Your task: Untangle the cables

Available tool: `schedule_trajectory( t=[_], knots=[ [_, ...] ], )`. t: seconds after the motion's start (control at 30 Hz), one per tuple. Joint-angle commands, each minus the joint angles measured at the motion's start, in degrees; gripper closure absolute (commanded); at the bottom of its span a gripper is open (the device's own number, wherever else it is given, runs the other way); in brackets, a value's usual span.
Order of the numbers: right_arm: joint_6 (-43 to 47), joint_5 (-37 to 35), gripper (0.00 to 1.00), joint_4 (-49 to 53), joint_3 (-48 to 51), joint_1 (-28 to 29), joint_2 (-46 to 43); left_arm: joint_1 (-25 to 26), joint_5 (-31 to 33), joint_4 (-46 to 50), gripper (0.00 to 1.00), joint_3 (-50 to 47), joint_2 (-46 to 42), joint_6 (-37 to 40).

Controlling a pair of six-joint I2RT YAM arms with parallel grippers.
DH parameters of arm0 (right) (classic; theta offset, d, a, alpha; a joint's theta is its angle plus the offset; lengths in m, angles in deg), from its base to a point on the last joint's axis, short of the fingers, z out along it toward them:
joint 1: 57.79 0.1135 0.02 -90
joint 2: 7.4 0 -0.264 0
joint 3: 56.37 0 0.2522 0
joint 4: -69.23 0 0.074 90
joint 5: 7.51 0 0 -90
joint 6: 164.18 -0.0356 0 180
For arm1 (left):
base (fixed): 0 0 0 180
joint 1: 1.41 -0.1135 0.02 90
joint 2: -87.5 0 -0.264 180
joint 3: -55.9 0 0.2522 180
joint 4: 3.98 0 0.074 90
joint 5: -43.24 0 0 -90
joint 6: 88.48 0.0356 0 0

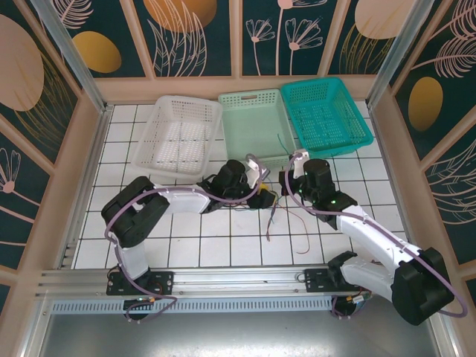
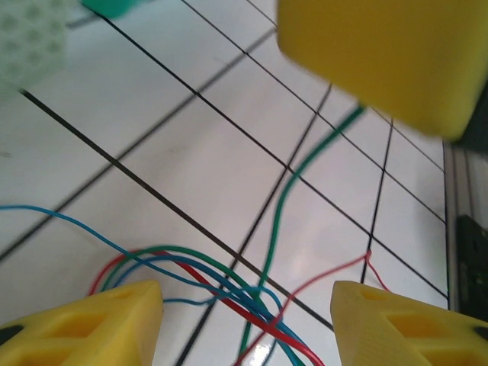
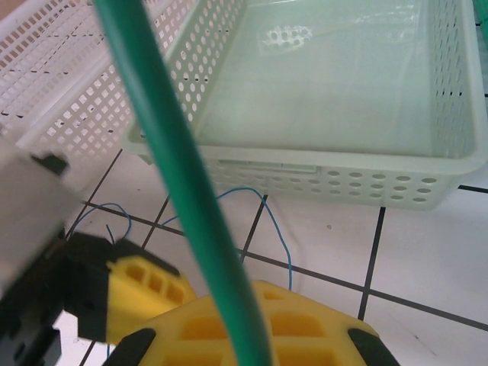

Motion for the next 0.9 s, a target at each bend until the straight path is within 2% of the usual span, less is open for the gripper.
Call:
schedule_trajectory(
  t=[0.0,0.17,0.23,0.4,0.53,0.63,0.7,0.87],
  knots=[
    [-0.2,0.1,1.0,-1.8,-1.6,0.1,0.2,0.4,-4.3,1.4,0.4,0.7,0.7,3.6],
    [-0.6,1.2,1.0,-1.8,-2.3,0.1,0.3,0.4,-2.3,4.7,0.41,1.4,1.8,6.2],
    [-1.1,1.7,1.0,-2.4,-2.4,0.1,-0.1,0.4,-1.5,5.4,0.45,2.5,3.1,5.9],
    [-1.3,1.7,1.0,-2.1,-3.0,0.0,-1.4,0.4,3.4,8.3,0.81,6.5,6.4,4.1],
    [-0.9,1.2,1.0,0.5,-3.8,-0.3,-2.4,0.4,7.0,7.9,0.92,5.3,5.6,3.6],
    [0.2,-4.7,1.0,6.6,-5.7,-0.7,-2.5,0.4,9.4,8.6,0.97,4.5,4.8,3.7],
    [0.6,-11.2,1.0,11.2,-7.3,-0.9,-2.5,0.4,10.8,9.5,0.99,4.0,4.8,3.8],
    [2.5,-23.7,1.0,18.3,-9.5,-2.0,-3.3,0.4,11.1,10.0,1.0,3.1,5.2,3.6]
  ],
)
